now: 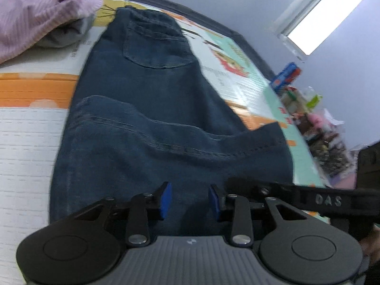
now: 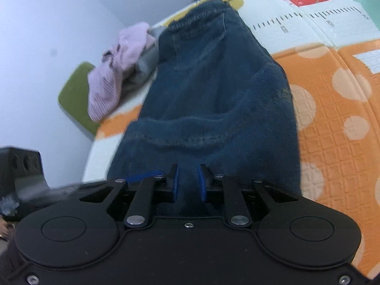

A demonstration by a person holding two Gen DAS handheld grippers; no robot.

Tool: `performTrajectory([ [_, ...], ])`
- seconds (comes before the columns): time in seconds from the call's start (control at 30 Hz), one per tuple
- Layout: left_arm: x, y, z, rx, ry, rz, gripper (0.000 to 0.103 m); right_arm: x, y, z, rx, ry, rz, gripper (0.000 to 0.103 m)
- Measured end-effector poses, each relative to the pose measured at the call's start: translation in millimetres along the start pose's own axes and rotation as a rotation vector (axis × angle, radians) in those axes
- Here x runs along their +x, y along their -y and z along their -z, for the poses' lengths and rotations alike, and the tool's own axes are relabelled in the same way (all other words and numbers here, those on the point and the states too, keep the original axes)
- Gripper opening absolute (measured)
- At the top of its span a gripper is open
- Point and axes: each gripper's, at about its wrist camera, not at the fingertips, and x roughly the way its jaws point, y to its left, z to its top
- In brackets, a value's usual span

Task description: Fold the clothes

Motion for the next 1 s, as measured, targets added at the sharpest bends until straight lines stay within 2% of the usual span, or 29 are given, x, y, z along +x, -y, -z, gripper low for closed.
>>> performTrajectory([
  [0.1,3,-3,-3,0.005,0.012,-0.059,0.026,0,12,1,0.012,0.009,0.034,0.012],
  [0.2,5,-10,-6,-0.008,0.013,-0.101,0.012,-3,28,-4,0.041,0.047,0.074,0.009],
  [0.3,2,-18,-8,-0.031,0.031,-0.142,0.005,-4,45,-11,0.078,0.063,0.104,0.005],
  [0.4,3,-22,-10,-0.025,0.046,-0.172,0.003,-2,59,-19,0.100,0.066,0.137,0.000],
  [0.57,-7,-21,-12,-0.011,0.096,-0.261,0.003,-4,65,-23,0.122,0.082,0.147,0.000],
  [0.7,-18,-25,-14,-0.056,0.122,-0.268,0.005,-18,58,-25,0.144,0.160,0.193,0.002],
  [0.73,-23,-23,-14,-0.055,0.137,-0.261,0.009,-24,56,-25,0.147,0.172,0.180,0.006],
  [0.8,-34,-19,-14,-0.050,0.166,-0.241,0.020,-36,51,-26,0.148,0.189,0.141,0.006],
  [0.83,-37,-17,-15,-0.044,0.171,-0.223,0.024,-40,47,-25,0.140,0.187,0.119,0.007],
  [1.0,-50,1,-5,0.007,0.157,-0.078,0.027,-48,22,-14,0.088,0.126,0.013,0.008],
])
